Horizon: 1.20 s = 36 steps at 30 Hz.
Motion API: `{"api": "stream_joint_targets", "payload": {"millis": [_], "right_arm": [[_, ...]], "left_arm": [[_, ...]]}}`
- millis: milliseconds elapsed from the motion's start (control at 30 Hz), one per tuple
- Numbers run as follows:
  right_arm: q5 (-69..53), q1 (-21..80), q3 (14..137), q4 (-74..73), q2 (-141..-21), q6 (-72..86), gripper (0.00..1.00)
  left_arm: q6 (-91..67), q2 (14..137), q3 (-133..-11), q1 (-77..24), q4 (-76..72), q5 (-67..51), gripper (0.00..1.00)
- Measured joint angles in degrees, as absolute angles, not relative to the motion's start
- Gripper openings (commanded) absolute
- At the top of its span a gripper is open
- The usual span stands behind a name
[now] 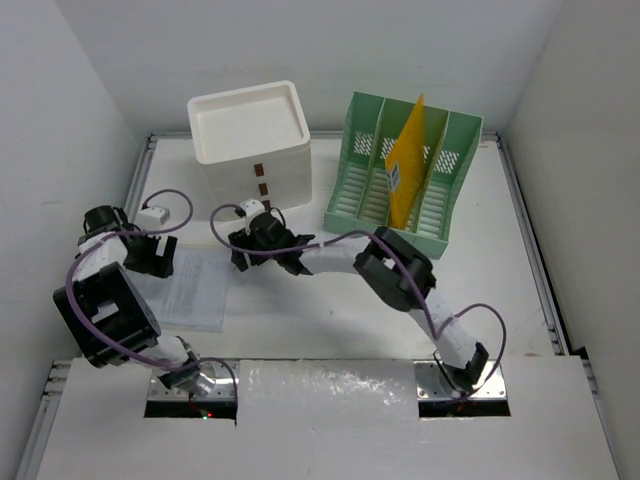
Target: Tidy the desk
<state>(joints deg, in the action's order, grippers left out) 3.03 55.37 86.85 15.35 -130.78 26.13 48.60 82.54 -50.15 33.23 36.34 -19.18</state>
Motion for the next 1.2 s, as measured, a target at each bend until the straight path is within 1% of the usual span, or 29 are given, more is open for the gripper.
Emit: {"api": "stream_joint_targets", "payload": {"millis": [100, 233, 267, 300, 400, 433, 500, 633, 700, 800, 900, 1033, 1067, 1133, 1167, 1200], "right_arm": [[2.55, 55.24, 94.17, 15.46, -137.82, 30.22, 0.68], [0.95, 55.11, 101.38, 16.34, -143.04, 35.75, 0.66], [0.58, 55.07, 102.04, 16.97, -143.59, 36.86, 0.64], [0.25, 55.02, 102.37, 17.54, -144.03, 37.78, 0.59], [-0.25, 54.89, 102.45, 18.65, -144.64, 40.45, 0.49], [-0.27, 54.85, 102.30, 18.96, -144.70, 41.21, 0.45], [-0.49, 54.78, 101.30, 20.10, -144.75, 42.54, 0.44], [-1.43, 54.76, 98.24, 24.58, -144.24, 43.46, 0.52], [-2.52, 54.83, 96.51, 25.28, -143.17, 41.95, 0.52], [-3.31, 55.16, 95.70, 23.31, -141.97, 37.36, 0.50], [-3.03, 55.83, 96.16, 19.97, -141.32, 32.03, 0.44], [0.36, 57.95, 98.43, 14.72, -141.27, 24.88, 0.40], [1.56, 58.70, 98.83, 13.80, -141.27, 23.66, 0.33], [3.40, 60.18, 99.11, 12.86, -141.29, 22.11, 0.25], [3.97, 60.75, 99.18, 12.67, -141.34, 21.89, 0.12], [4.54, 61.14, 99.24, 12.69, -141.49, 21.50, 0.05]], "left_arm": [[48.62, 82.91, -49.08, 33.23, 35.53, -19.16, 0.86], [48.90, 83.90, -48.66, 33.23, 34.81, -19.16, 0.86], [49.06, 84.18, -48.64, 33.23, 34.54, -19.16, 0.85], [49.21, 84.51, -48.64, 33.23, 34.30, -19.16, 0.86], [49.43, 85.60, -48.60, 33.23, 33.74, -19.18, 0.85], [49.54, 85.97, -48.51, 33.28, 33.36, -19.20, 0.85], [49.69, 86.96, -48.21, 33.39, 33.04, -19.20, 0.85], [50.54, 88.84, -47.77, 33.54, 33.08, -19.38, 0.83], [51.09, 89.12, -47.77, 33.58, 33.34, -19.75, 0.83], [52.03, 89.08, -47.77, 33.76, 33.71, -20.58, 0.83], [52.60, 88.82, -47.77, 33.85, 34.44, -21.21, 0.83], [52.80, 88.53, -47.77, 33.85, 35.11, -21.71, 0.83], [52.88, 88.44, -47.77, 33.87, 35.29, -21.74, 0.83], [53.04, 88.31, -47.77, 33.85, 35.55, -21.76, 0.83], [53.10, 88.27, -47.77, 33.87, 35.73, -21.76, 0.83], [53.25, 88.20, -47.77, 33.87, 35.88, -21.82, 0.83]]}}
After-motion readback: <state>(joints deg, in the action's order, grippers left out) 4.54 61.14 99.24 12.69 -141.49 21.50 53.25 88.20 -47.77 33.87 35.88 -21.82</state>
